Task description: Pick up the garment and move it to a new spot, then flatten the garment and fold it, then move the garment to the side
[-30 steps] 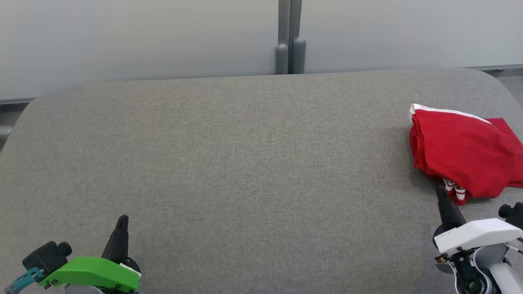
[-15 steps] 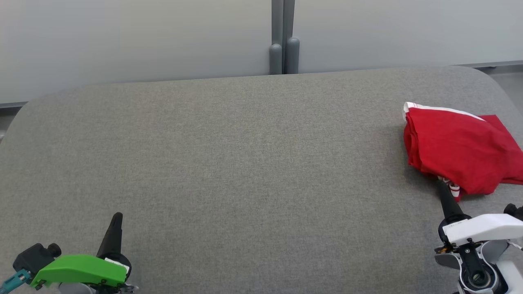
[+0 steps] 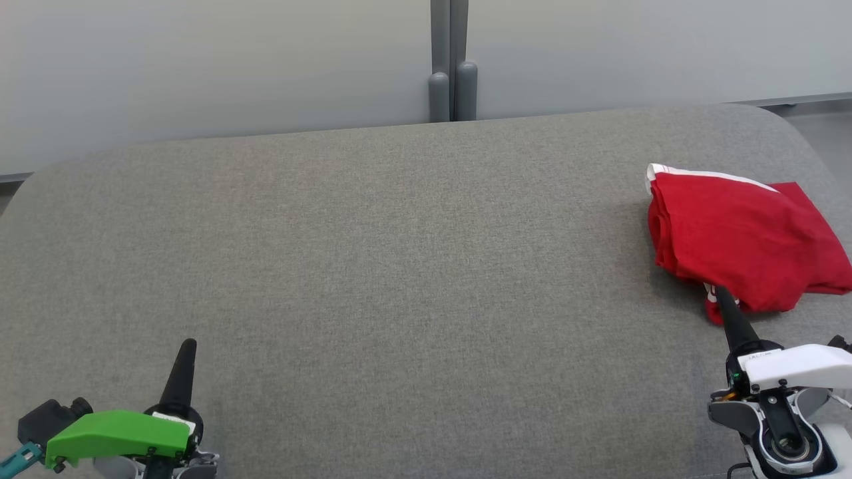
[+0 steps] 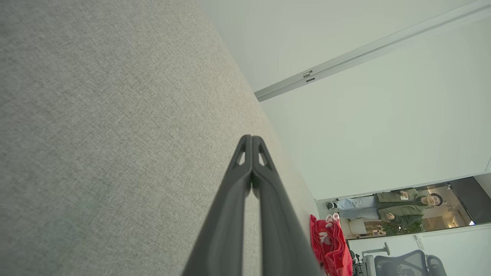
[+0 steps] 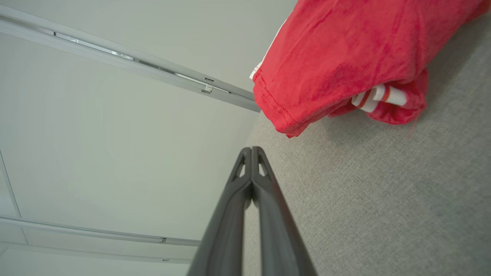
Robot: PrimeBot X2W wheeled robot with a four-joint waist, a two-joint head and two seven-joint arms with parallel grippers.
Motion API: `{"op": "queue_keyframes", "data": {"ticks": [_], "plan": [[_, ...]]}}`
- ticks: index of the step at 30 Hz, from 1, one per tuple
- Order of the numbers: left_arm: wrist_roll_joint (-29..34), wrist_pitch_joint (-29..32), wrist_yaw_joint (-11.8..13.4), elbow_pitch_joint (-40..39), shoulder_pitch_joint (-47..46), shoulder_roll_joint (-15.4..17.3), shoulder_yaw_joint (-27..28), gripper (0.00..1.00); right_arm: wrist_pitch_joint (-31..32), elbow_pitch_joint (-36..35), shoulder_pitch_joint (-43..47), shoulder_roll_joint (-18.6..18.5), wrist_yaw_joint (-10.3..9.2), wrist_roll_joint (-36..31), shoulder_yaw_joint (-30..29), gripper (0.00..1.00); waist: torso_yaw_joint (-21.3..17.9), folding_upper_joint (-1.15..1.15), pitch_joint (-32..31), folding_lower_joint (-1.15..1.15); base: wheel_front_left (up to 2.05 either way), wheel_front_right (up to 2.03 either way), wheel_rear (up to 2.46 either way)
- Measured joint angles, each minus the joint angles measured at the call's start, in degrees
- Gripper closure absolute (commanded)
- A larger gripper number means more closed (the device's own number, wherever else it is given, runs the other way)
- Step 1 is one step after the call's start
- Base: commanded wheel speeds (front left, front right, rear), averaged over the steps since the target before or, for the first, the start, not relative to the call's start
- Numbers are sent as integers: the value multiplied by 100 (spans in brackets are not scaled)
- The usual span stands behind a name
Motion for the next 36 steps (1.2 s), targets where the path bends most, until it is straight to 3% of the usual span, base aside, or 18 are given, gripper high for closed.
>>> {"op": "queue_keyframes", "data": {"ticks": [27, 36], "plan": [[-1709, 359, -413, 352, -284, -226, 533, 100, 480, 202, -263, 380, 396, 1866, -625, 100, -211, 0, -4, 0, 0, 0, 0], [-1764, 402, -446, 391, -352, -263, 549, 100, 486, 219, -317, 423, 409, 1997, -668, 100, -218, 0, -5, 0, 0, 0, 0]]}}
